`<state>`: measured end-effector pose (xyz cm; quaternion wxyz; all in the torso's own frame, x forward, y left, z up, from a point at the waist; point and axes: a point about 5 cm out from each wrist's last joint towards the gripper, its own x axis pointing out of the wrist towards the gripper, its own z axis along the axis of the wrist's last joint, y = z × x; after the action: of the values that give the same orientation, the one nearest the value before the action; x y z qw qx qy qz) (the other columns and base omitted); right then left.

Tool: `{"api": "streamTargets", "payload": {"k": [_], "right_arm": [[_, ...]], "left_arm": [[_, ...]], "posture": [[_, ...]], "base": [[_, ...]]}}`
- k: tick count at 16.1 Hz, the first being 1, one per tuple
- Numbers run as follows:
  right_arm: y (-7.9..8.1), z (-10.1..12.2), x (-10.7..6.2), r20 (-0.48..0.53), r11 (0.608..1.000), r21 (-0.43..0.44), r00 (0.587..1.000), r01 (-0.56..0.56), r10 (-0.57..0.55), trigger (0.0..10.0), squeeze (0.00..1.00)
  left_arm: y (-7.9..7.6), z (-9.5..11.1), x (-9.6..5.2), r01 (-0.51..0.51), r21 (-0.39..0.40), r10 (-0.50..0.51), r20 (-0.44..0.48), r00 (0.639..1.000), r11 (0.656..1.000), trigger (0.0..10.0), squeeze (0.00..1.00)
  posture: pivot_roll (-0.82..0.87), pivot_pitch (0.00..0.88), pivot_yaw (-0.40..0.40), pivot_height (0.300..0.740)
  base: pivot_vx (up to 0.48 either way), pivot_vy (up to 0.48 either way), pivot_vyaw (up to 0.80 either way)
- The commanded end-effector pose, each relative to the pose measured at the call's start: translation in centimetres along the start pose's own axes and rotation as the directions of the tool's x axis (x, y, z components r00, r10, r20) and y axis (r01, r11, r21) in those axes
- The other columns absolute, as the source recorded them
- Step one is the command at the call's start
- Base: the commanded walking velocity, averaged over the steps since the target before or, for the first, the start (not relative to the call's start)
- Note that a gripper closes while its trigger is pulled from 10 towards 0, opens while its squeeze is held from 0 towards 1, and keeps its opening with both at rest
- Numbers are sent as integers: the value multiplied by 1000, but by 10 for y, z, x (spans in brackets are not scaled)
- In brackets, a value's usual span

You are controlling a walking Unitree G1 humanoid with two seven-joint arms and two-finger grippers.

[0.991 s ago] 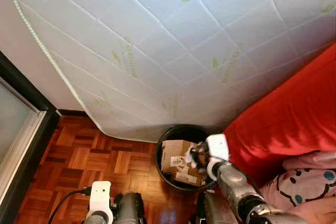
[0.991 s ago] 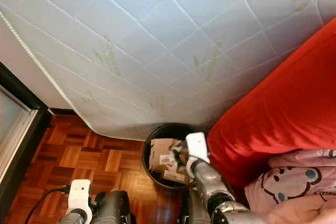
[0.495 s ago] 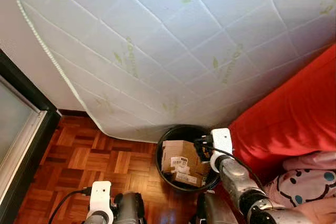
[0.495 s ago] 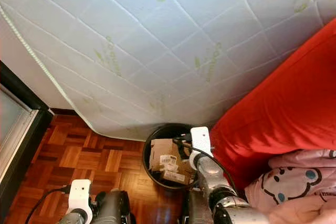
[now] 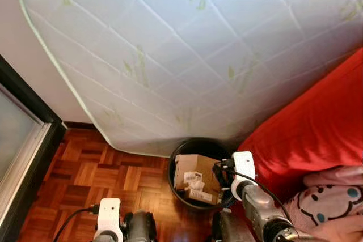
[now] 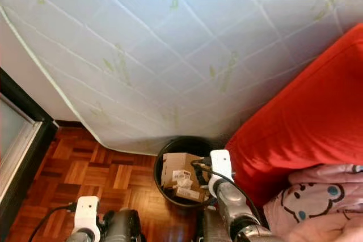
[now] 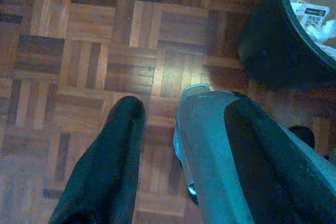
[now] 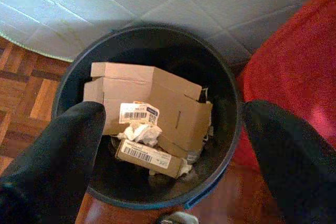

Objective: Clean up the room

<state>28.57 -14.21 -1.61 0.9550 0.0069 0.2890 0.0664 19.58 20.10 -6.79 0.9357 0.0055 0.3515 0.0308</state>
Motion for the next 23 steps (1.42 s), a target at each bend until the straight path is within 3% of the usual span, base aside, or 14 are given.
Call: {"api": "streamTargets", "payload": {"k": [1, 4, 8, 13, 16, 23], "right_arm": [[-1, -8, -2, -23, 1000, 10, 1000, 7, -6, 10000, 0], [-5, -19, -6, -58, 1000, -5, 998, 7, -8, 10000, 0], [-10, -37, -12, -119, 1000, 12, 993, 28, -26, 10000, 0], [-30, -80, -33, -251, 985, 96, 961, 143, -115, 10000, 0], [-40, -95, -43, -285, 970, 133, 945, 206, -161, 10000, 0], [-45, -107, -51, -327, 965, 129, 929, 226, -174, 10000, 0]], "left_arm": [[-3, -26, -8, 18, 5, -17, -112, 994, 1000, 10000, 0], [-6, -20, -5, 17, 6, -16, -107, 994, 1000, 10000, 0], [-5, -16, -2, 12, 2, -12, -109, 994, 1000, 10000, 0], [1, -8, 2, -1, 11, 2, -115, 993, 1000, 10000, 0], [4, -3, 3, 0, 28, 3, -116, 993, 1000, 10000, 0], [7, 2, 6, 2, 39, 3, -116, 993, 999, 10000, 0]], "posture": [[66, 165, -37, 703], [68, 154, -39, 738], [61, 129, -37, 740], [37, 68, -12, 740], [22, 46, 11, 740], [14, 0, 10, 740]], "base": [[0, 0, 0], [0, 0, 0], [0, 0, 0], [0, 0, 0], [0, 0, 0], [0, 0, 0]]}}
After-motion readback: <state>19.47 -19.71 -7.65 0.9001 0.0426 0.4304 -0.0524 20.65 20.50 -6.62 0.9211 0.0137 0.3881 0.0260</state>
